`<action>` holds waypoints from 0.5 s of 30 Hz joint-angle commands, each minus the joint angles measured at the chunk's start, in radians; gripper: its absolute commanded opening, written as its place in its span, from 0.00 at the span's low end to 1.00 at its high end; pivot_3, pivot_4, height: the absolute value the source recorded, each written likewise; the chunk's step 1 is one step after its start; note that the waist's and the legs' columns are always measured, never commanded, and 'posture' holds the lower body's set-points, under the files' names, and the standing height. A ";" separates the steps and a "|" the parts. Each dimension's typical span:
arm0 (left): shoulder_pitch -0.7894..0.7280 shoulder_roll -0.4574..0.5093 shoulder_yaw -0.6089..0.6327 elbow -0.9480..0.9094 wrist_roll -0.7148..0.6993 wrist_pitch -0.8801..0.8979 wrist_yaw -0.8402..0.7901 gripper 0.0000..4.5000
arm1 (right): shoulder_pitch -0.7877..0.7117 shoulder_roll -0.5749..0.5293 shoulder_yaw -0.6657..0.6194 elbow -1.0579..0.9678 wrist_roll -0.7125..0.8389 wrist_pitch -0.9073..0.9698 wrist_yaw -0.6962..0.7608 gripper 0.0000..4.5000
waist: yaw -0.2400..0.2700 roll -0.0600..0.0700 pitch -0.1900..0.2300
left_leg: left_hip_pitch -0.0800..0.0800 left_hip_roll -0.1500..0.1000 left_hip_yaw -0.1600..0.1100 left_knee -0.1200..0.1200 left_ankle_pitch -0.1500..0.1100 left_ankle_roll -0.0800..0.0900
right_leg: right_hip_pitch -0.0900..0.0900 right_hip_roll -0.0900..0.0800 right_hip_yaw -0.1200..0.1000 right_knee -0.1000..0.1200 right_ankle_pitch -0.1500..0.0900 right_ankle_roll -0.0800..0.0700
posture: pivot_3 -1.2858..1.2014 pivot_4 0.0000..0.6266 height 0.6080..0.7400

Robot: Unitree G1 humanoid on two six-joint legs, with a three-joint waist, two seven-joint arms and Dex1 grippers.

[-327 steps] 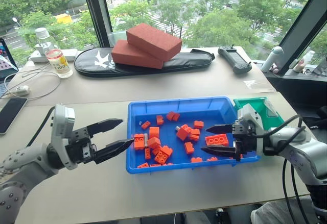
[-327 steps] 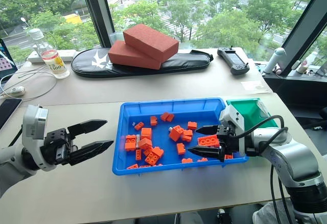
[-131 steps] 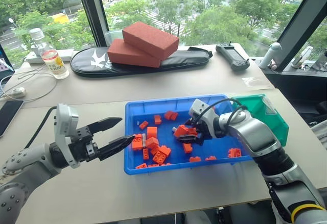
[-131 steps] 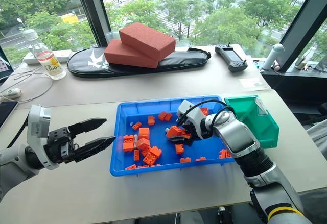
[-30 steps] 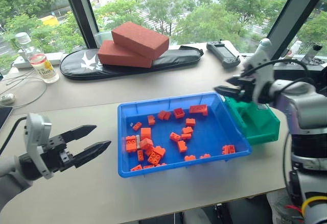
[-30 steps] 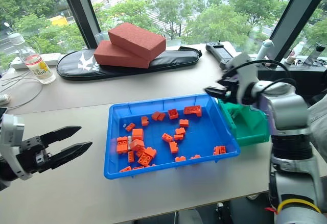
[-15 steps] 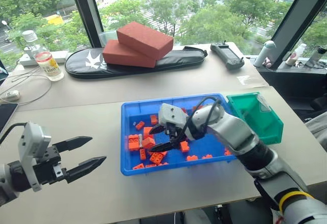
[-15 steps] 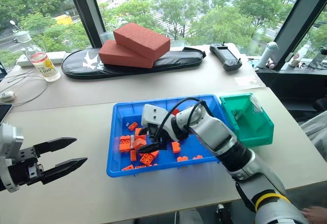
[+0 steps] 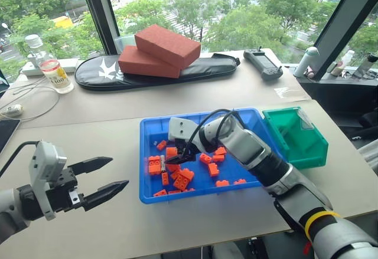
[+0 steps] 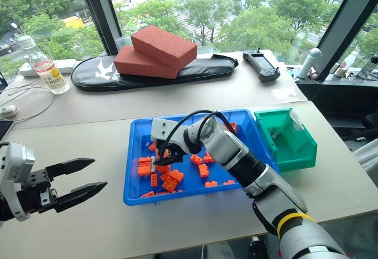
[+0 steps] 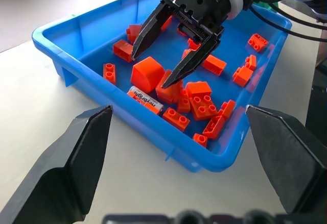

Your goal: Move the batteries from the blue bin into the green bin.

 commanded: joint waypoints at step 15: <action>-0.007 0.000 0.003 -0.033 -0.018 -0.001 0.019 1.00 | -0.006 0.038 -0.026 0.073 -0.056 -0.034 0.016 0.60 | 0.000 0.000 0.000 | 0.000 0.000 0.000 0.000 0.000 0.000 | 0.000 0.000 0.000 0.000 0.000 0.000 | 0.52 0.24 1.00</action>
